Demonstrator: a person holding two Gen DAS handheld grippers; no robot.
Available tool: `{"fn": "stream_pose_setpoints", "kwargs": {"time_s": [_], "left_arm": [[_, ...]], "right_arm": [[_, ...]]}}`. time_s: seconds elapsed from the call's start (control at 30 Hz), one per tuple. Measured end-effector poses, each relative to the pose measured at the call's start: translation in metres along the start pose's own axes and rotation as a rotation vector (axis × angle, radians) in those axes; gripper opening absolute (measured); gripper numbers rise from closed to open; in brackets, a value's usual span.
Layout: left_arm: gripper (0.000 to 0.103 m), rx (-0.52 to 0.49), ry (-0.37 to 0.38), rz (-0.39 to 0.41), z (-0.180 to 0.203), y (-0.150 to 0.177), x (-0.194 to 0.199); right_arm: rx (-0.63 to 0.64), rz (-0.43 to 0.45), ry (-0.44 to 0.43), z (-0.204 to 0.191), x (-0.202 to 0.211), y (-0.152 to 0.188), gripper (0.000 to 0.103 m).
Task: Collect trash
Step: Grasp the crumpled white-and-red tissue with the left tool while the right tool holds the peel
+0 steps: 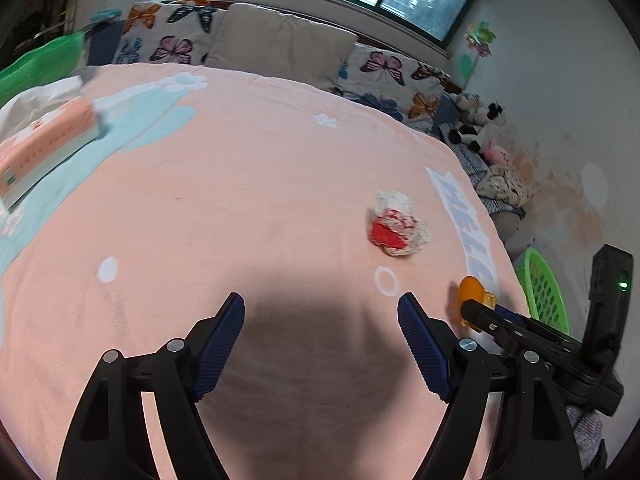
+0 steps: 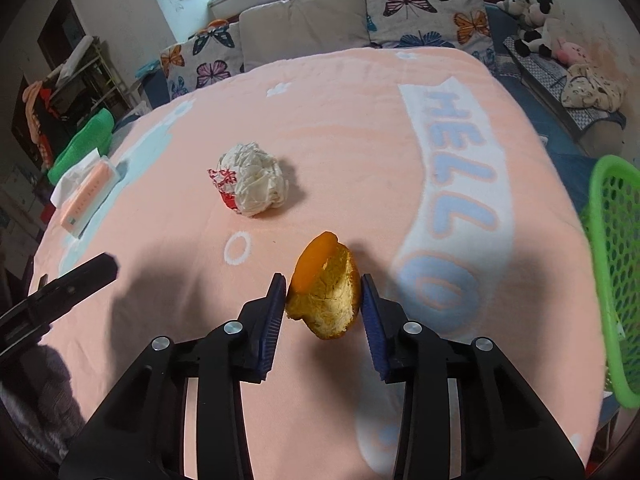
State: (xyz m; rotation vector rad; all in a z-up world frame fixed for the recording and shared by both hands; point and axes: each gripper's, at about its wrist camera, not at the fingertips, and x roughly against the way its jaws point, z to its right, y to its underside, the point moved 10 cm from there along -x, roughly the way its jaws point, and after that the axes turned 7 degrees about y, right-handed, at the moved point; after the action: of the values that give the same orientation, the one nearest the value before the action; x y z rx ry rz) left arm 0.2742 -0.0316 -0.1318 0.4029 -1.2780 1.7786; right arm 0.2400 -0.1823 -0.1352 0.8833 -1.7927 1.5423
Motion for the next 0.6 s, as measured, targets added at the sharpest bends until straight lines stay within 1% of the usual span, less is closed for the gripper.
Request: {"fn": "stream_pose_setpoints", "kwargs": {"time_s": [0.17,0.27,0.33,0.4,0.6], "left_arm": [[0.076,-0.066,0.003,-0.016,0.023,-0.007,-0.021],[0.076,-0.086,-0.003,-0.031,0.031,-0.011,-0.037],[0.080,-0.096,0.004,-0.041,0.037,-0.015,-0.047],[0.082,-0.115,0.002,-0.041,0.043,-0.019,-0.055],[0.082,-0.156,0.003,-0.062,0.054,-0.031,-0.083]], "right_arm": [[-0.014,0.014,-0.015,0.015,0.017,0.005,0.038],[-0.015,0.022,-0.012,0.024,0.025,0.009,0.039],[-0.021,0.029,-0.014,0.031,0.031,0.011,0.039],[-0.027,0.036,-0.013,0.037,0.035,0.013,0.039],[-0.047,0.048,-0.010,0.055,0.046,0.017,0.039]]}}
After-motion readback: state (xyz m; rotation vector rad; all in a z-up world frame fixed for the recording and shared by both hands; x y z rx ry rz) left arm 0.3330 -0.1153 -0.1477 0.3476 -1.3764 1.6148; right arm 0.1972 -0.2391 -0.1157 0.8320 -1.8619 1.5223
